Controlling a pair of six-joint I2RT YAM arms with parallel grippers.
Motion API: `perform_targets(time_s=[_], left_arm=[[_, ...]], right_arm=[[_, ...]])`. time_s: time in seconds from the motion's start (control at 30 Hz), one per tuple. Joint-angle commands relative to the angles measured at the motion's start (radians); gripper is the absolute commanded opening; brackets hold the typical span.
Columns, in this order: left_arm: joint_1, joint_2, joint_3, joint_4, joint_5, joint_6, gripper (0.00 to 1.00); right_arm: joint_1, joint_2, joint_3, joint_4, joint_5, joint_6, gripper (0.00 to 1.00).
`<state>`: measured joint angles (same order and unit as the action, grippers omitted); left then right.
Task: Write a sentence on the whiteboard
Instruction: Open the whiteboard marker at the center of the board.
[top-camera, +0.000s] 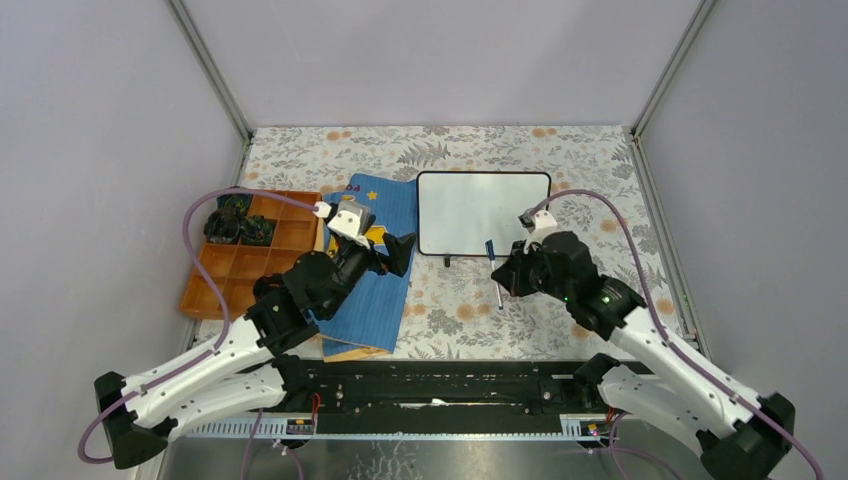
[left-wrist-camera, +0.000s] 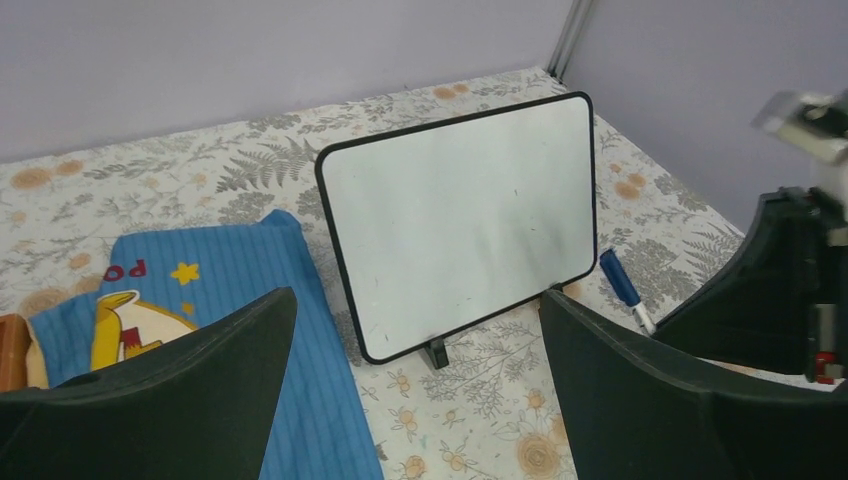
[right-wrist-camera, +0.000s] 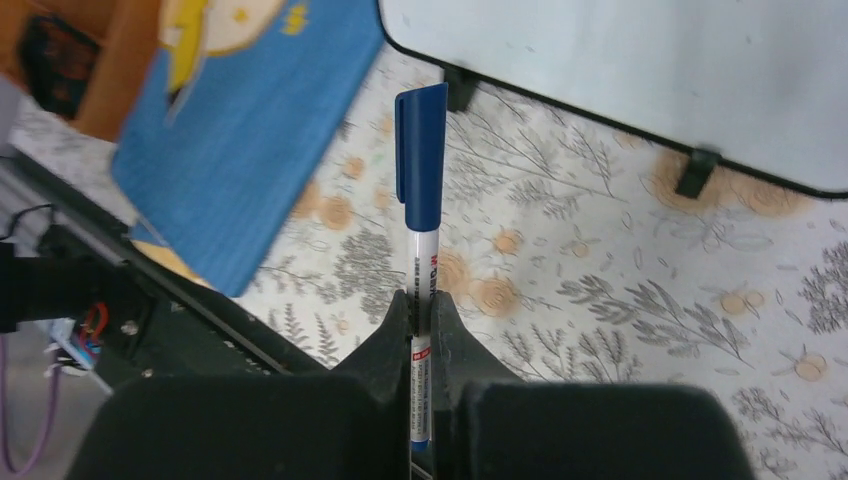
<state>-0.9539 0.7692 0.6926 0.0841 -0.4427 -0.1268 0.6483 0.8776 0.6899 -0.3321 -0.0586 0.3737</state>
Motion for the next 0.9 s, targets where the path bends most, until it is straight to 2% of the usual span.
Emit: perform_targets(time_s=[0.0,0.17,0.43,0.87], left_arm=[[-0.007,0.027,0.059,0.042,0.023,-0.064,0.99],[-0.007,0.056,0.154,-0.003,0.02,-0.171,0.99],[-0.007,0.074,0.202,0.038,0.209,-0.226,0.99],[-0.007,0.151,0.263,0.05,0.288,-0.277,0.99]], right_arm=[[0.008,-0.112,-0.01,0.127,-0.112,-0.025,0.0],[0.008,-0.129,0.033,0.263,-0.16,-0.037,0.0],[0.008,-0.082,0.096,0.422,-0.254,-0.037,0.0],[0.008,-0.112,0.092,0.48,-0.293,-0.012,0.0]])
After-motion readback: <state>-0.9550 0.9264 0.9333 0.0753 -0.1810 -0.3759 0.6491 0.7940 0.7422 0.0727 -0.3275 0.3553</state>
